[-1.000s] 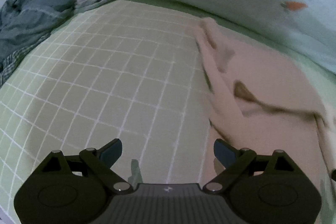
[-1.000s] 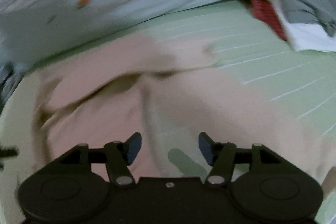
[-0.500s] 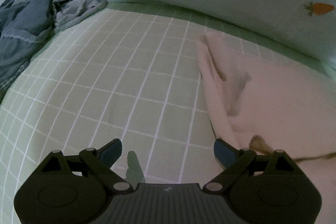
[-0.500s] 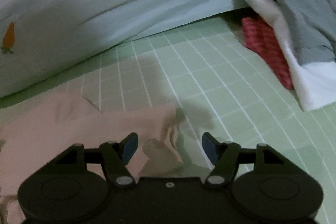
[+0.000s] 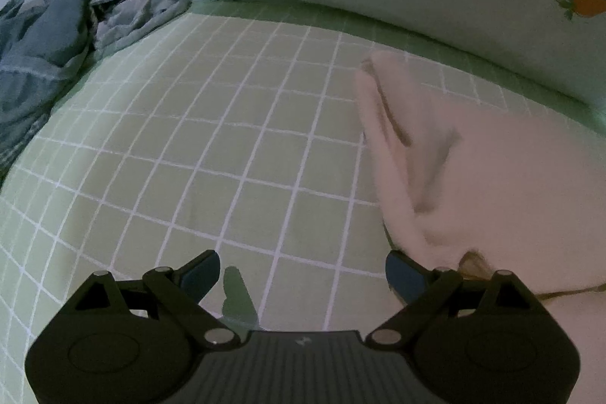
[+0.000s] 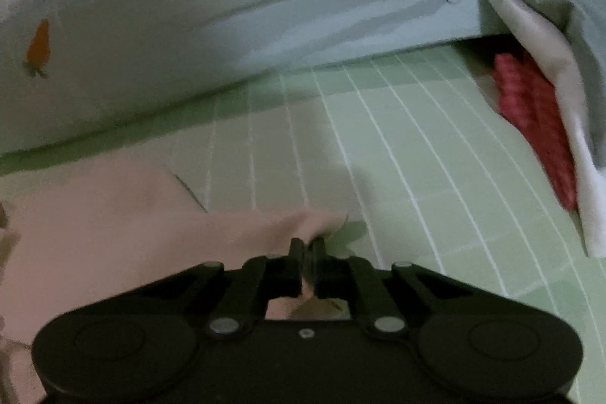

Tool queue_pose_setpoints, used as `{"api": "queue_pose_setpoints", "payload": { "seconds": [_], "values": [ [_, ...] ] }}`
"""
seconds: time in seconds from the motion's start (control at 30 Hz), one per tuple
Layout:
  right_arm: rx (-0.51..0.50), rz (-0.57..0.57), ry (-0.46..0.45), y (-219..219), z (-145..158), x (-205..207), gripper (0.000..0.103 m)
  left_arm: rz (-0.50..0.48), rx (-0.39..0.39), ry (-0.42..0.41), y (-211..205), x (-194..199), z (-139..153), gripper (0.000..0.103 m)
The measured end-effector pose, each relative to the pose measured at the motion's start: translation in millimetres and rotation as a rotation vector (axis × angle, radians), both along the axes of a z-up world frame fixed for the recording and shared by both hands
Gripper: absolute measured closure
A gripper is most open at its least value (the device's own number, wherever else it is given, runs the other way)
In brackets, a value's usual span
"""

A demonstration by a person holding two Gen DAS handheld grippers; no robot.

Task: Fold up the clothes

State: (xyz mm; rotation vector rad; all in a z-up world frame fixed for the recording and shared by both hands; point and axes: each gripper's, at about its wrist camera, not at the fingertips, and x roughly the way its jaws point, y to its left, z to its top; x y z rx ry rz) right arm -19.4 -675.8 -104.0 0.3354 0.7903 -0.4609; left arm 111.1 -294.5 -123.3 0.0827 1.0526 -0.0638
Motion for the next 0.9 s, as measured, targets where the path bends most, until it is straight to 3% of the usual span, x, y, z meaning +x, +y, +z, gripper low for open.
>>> {"api": "queue_pose_setpoints", "payload": {
  "seconds": [0.1,0.13,0.2,0.3,0.53,0.7,0.77,0.87,0.9],
  "values": [
    [-0.011,0.018,-0.112,-4.8,32.9,-0.3,0.099,-0.001,-0.007,-0.016,-1.4,4.1,5.4,0.009],
    [-0.018,-0.014,-0.195,-10.1,51.6,-8.2,0.099,0.001,-0.010,-0.023,-1.8,5.6,7.9,0.009],
    [0.004,-0.186,-0.341,-33.1,82.1,-32.1,0.099,0.003,-0.031,-0.057,-0.8,7.7,16.7,0.009],
    [-0.004,-0.342,-0.329,-60.4,84.5,-41.5,0.099,0.011,-0.086,-0.092,-2.9,14.1,24.1,0.007],
    [-0.032,-0.292,-0.180,-63.8,62.0,-35.6,0.098,-0.069,-0.156,-0.100,-35.1,44.6,21.7,0.007],
    [-0.007,-0.309,-0.143,-65.5,51.4,-34.0,0.098,-0.155,-0.232,-0.094,-66.0,69.4,20.8,0.008],
    [-0.016,-0.310,-0.127,-65.8,49.3,-33.6,0.098,-0.202,-0.231,-0.092,-82.7,76.1,20.4,0.012],
    [-0.006,-0.321,-0.114,-70.4,43.8,-33.2,0.098,-0.262,-0.217,-0.075,-103.7,84.3,16.3,0.026],
    [-0.002,-0.323,-0.112,-71.2,43.0,-34.0,0.098,-0.280,-0.212,-0.064,-109.5,86.9,14.1,0.036]
  ]
}}
